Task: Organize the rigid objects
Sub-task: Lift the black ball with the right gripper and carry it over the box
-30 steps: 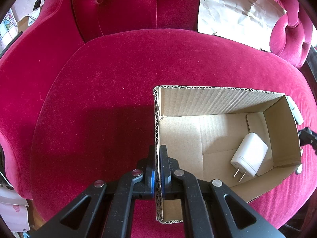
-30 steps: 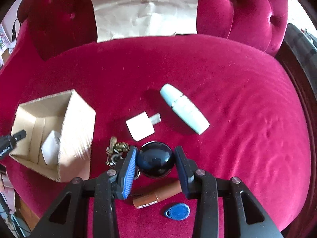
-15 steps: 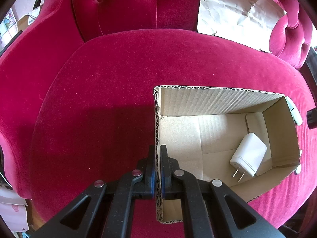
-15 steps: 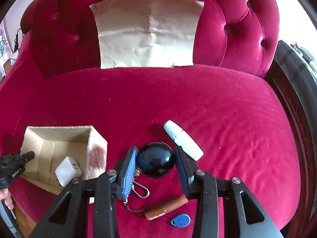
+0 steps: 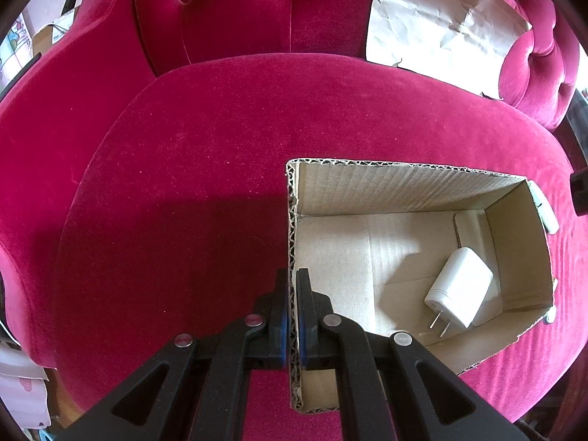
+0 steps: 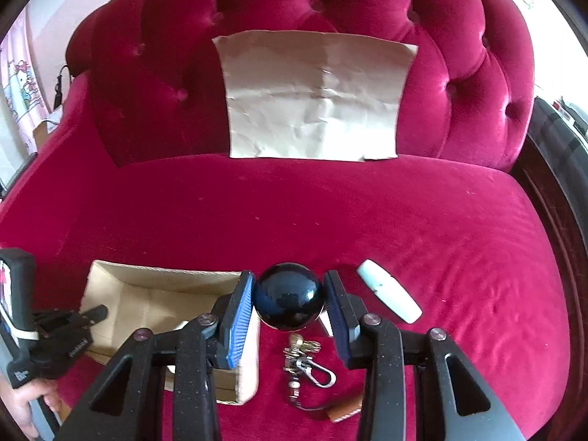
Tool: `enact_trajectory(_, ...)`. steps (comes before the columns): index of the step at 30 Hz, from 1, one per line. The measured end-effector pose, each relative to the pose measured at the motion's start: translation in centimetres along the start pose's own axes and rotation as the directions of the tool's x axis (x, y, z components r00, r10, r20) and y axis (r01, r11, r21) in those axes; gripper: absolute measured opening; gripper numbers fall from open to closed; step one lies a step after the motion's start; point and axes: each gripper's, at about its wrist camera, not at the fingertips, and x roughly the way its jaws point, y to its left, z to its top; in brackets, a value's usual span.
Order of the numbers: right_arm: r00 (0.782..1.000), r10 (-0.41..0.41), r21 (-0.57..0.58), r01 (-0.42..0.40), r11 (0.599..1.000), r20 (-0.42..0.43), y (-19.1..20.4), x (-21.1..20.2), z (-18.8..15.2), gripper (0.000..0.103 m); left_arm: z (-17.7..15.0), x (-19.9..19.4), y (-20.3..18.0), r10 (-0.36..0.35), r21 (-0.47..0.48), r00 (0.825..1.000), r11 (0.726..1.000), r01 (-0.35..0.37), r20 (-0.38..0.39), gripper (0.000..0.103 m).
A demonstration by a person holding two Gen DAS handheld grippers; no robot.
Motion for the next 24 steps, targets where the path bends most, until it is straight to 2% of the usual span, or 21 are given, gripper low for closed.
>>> enact_trajectory(10, 0.997, 0.077, -0.013, -0.077, 0.997, 0.013, 3.3, 0.0, 0.3, 0.041, 0.1, 0.0, 0.3, -0.009, 0.004, 1.000, 1.000, 0.009, 0.000, 0.004)
enact_trajectory(24, 0.981, 0.196, -0.108, -0.196, 0.975, -0.010, 9.4, 1.5, -1.1, 0.041, 0.1, -0.1, 0.4, -0.014, 0.011, 1.000, 1.000, 0.014, 0.000, 0.004)
